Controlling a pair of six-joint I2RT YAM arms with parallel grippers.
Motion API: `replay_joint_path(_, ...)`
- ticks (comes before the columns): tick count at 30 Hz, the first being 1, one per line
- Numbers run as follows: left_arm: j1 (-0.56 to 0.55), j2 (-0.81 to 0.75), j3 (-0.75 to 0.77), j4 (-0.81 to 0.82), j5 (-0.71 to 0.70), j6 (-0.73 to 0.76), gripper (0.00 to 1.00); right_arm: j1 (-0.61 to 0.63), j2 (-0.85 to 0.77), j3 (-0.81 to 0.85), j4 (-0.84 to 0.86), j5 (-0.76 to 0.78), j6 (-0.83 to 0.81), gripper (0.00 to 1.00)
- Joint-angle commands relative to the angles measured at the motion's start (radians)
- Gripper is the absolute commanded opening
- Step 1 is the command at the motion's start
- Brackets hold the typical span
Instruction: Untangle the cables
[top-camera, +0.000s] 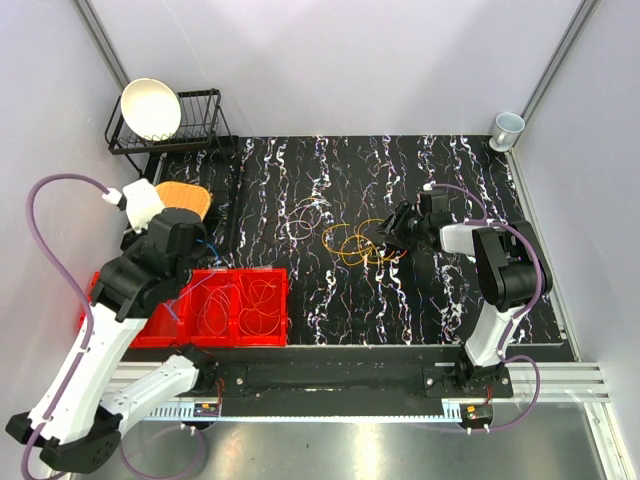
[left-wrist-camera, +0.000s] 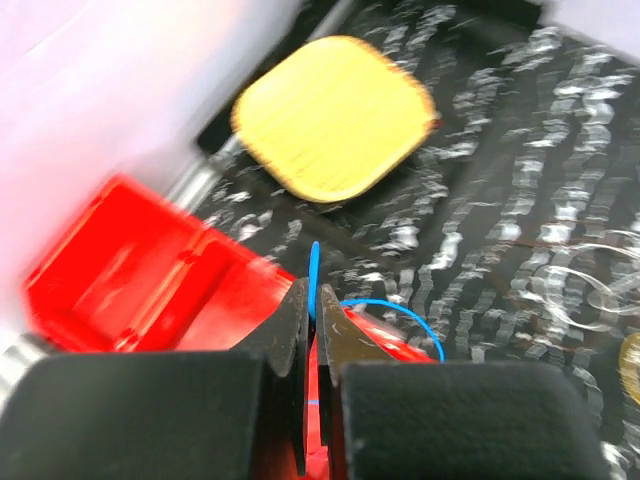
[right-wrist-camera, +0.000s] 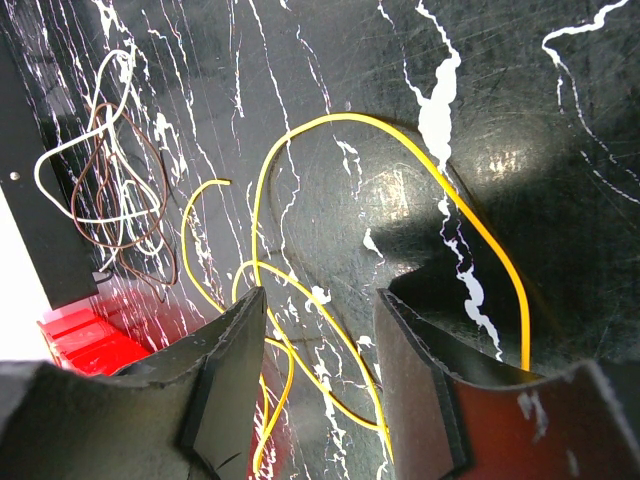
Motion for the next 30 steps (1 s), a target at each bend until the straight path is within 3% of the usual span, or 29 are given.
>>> replay_joint_path(1,0.1,-0.026,-0.048,-0.038,-0.063,-0.061,0.0,0.01,0.0,0.026,0.012,-0.02,0.001,0.53)
replay_joint_path(9,0.294,-0.076,-0.15,-0.018,-0.065,-0.055,0.0,0.01,-0.012,0.023,0.008,-0.017,-0.004,0.53)
replay_joint_path(18,0.421,-0.076,-0.244,0.083,-0.017,0.013,0.01,0.013,-0.012,0.023,0.005,-0.023,-0.005,0.53)
replay_joint_path(30,0.642,-0.009,-0.295,0.225,0.162,0.142,0.0,0.01,0.02,0.035,0.003,-0.04,-0.001,0.52)
